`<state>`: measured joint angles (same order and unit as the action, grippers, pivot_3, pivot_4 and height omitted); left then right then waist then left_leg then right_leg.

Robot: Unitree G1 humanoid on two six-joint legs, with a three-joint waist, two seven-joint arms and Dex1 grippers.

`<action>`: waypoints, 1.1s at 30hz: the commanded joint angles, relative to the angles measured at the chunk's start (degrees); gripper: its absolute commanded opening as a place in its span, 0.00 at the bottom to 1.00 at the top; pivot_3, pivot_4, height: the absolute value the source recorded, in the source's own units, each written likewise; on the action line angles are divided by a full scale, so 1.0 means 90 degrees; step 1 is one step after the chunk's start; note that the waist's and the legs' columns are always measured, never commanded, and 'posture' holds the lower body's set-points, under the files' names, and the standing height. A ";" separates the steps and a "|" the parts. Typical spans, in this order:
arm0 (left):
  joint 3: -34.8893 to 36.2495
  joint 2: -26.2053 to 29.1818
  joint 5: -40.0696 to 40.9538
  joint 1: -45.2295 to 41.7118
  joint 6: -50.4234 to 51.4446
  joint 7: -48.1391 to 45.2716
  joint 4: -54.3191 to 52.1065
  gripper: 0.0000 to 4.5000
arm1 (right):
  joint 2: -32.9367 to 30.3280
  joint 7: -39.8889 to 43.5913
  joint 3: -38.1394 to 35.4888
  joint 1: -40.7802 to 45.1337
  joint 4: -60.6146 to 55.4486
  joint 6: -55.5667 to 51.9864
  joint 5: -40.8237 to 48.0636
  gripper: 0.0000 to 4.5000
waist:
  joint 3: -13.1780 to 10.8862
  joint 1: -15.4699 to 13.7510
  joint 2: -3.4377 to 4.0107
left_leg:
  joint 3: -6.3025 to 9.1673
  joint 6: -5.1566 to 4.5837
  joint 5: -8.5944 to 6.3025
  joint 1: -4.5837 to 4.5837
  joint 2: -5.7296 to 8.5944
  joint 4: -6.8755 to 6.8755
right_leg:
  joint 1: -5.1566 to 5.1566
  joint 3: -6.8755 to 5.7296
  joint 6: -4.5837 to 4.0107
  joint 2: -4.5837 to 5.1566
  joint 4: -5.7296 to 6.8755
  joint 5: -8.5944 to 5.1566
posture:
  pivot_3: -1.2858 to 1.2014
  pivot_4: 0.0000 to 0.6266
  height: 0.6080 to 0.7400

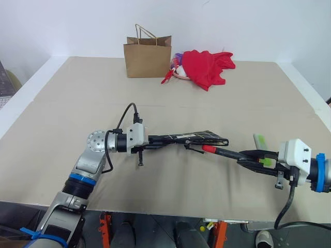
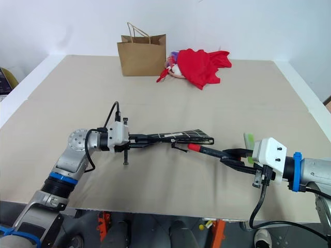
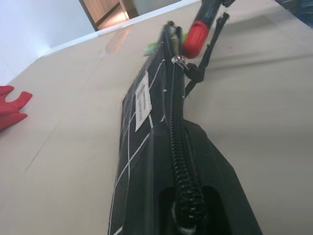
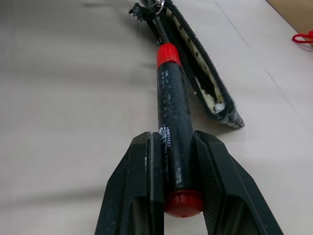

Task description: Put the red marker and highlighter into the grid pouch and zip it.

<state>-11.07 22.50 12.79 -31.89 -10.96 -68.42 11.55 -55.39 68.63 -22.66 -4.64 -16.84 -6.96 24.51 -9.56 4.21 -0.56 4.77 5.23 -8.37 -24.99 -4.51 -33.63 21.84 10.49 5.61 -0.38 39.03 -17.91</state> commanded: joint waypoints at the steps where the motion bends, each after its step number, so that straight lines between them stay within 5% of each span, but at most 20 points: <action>1: -0.0017 0.0014 0.0138 0.0105 -0.0017 -0.0024 -0.0412 0.00 | -0.0144 0.0109 -0.0106 0.0097 0.0042 0.0171 0.0008 0.14 | 0.0000 -0.0006 0.0000 | 0.0000 0.0000 0.0000 0.0000 0.0000 0.0000 | 0.0000 0.0000 0.0000 0.0000 0.0000 0.0000 | 0.52 0.24 1.00; 26: -0.0036 0.0022 0.0144 0.0136 -0.0093 -0.0056 -0.0425 0.00 | -0.0152 0.0053 -0.0265 0.0140 0.0164 0.0184 0.0125 0.14 | 0.0000 -0.0007 0.0000 | 0.0000 0.0000 0.0000 0.0003 0.0000 -0.0001 | -0.0004 0.0000 -0.0001 0.0000 0.0000 0.0001 | 0.52 0.24 1.00; 33: -0.0119 -0.0034 0.0104 0.0123 -0.0178 -0.0115 -0.0457 0.00 | -0.0126 -0.0047 0.0285 0.0664 0.0057 0.0026 0.0062 0.14 | 0.0001 0.0004 0.0003 | 0.0000 0.0000 0.0000 0.0005 0.0000 -0.0003 | -0.0005 0.0000 -0.0001 0.0000 0.0000 0.0003 | 0.52 0.24 1.00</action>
<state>-11.69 22.47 12.93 -30.51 -11.35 -69.17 9.77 -55.96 69.54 -21.65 -1.45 -14.45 -5.74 24.49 -9.55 4.25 -0.53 4.77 5.23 -8.36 -24.94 -4.51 -33.65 21.79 10.49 5.61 -0.39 39.04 -17.88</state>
